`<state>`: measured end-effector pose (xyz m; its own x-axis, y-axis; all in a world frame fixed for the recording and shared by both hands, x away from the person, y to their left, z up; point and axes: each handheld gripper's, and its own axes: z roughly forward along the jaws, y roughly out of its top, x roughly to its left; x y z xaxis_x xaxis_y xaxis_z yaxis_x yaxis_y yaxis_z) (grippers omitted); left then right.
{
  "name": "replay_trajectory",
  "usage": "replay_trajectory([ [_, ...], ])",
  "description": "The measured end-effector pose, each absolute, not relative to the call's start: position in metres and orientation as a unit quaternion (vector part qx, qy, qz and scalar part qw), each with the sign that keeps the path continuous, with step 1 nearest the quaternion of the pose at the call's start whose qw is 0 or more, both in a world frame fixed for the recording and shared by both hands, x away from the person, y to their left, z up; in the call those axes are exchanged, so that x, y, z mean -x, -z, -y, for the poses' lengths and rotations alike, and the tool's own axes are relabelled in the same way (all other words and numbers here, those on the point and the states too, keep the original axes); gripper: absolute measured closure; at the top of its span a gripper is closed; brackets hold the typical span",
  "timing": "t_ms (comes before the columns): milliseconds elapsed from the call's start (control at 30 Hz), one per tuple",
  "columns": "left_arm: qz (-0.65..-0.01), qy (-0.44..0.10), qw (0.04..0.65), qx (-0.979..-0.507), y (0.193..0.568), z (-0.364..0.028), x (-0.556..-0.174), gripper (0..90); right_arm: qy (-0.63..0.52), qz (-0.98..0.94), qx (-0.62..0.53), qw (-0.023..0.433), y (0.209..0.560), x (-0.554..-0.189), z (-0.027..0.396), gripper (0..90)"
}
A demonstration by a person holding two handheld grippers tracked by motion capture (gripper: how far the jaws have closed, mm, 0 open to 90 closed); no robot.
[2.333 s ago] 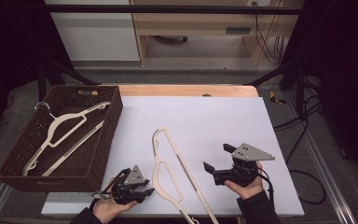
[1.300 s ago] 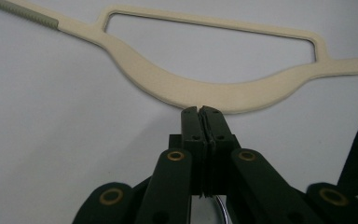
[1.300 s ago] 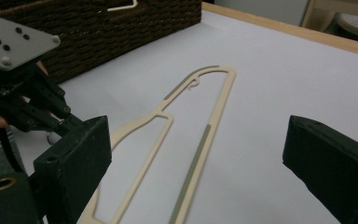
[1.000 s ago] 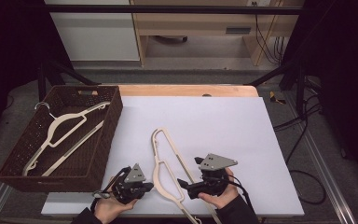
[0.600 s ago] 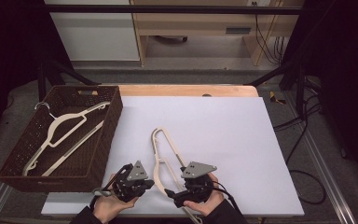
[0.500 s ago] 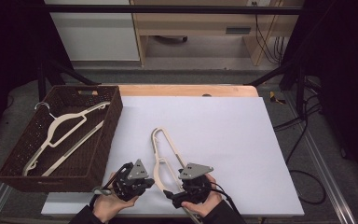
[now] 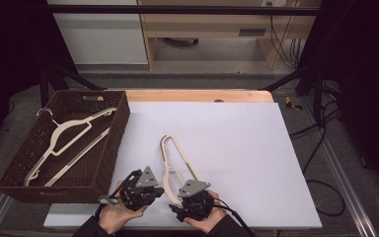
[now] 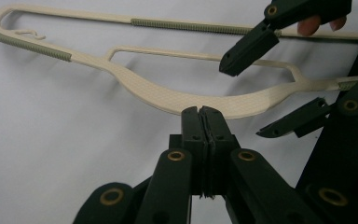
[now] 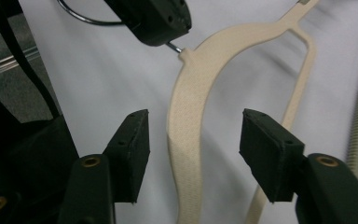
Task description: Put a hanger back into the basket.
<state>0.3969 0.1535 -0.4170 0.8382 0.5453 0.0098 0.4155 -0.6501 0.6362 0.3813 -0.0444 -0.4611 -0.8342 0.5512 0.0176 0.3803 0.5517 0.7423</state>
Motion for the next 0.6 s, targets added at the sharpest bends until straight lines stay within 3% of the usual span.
replay_trajectory([
  [200, -0.265, -0.100, 0.319, -0.904, 0.4182, -0.1540, -0.3969, 88.7, -0.376, -0.882, -0.261, 0.111, 0.4639, -0.3812, 0.0411, 62.3],
  [400, -0.269, -0.097, 0.320, -0.903, 0.4203, -0.1540, -0.3968, 88.7, -0.368, -0.887, -0.258, 0.105, 0.4662, -0.3802, 0.0380, 72.7],
  [600, -0.260, -0.097, 0.332, -0.901, 0.4179, -0.1573, -0.3979, 87.7, -0.370, -0.886, -0.258, 0.108, 0.4641, -0.3798, 0.0393, 74.0],
])
